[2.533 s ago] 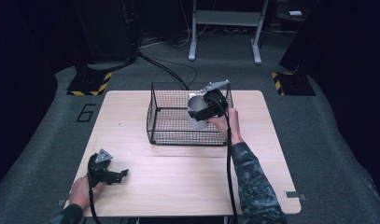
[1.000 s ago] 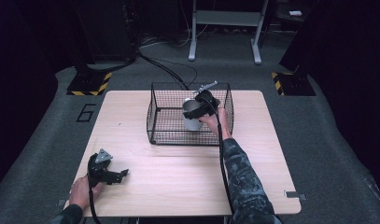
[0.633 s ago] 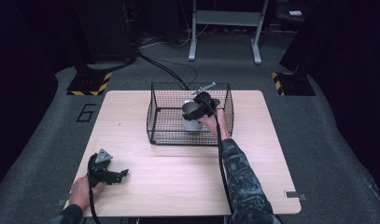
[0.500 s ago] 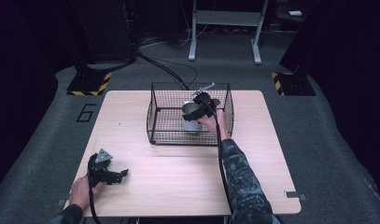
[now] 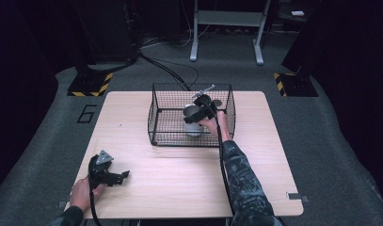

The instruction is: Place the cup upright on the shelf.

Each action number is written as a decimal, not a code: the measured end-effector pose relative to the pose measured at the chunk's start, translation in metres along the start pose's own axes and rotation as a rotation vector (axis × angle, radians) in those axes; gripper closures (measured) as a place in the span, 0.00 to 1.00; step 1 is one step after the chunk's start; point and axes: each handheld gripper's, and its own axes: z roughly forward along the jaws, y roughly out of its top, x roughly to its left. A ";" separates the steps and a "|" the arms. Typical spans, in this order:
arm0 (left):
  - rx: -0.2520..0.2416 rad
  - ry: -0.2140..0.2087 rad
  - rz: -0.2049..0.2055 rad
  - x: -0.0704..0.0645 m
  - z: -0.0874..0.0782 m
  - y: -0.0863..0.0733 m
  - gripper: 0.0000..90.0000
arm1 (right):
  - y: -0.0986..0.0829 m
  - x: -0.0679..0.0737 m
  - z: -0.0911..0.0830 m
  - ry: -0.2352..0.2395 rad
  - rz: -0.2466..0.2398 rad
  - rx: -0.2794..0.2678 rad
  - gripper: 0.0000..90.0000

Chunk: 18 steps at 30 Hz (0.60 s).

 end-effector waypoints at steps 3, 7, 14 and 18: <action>0.000 0.000 0.000 0.000 0.000 0.000 0.00 | 0.000 0.000 0.001 -0.002 -0.002 0.008 0.07; 0.000 0.000 0.000 0.000 0.000 0.000 0.00 | 0.001 0.000 0.003 -0.007 -0.004 0.022 0.07; 0.000 0.000 0.000 0.000 0.000 0.000 0.00 | 0.002 -0.002 0.005 -0.009 0.004 0.044 0.07; 0.000 0.000 0.001 0.000 0.000 0.000 0.00 | 0.003 -0.002 0.005 -0.007 0.006 0.051 0.07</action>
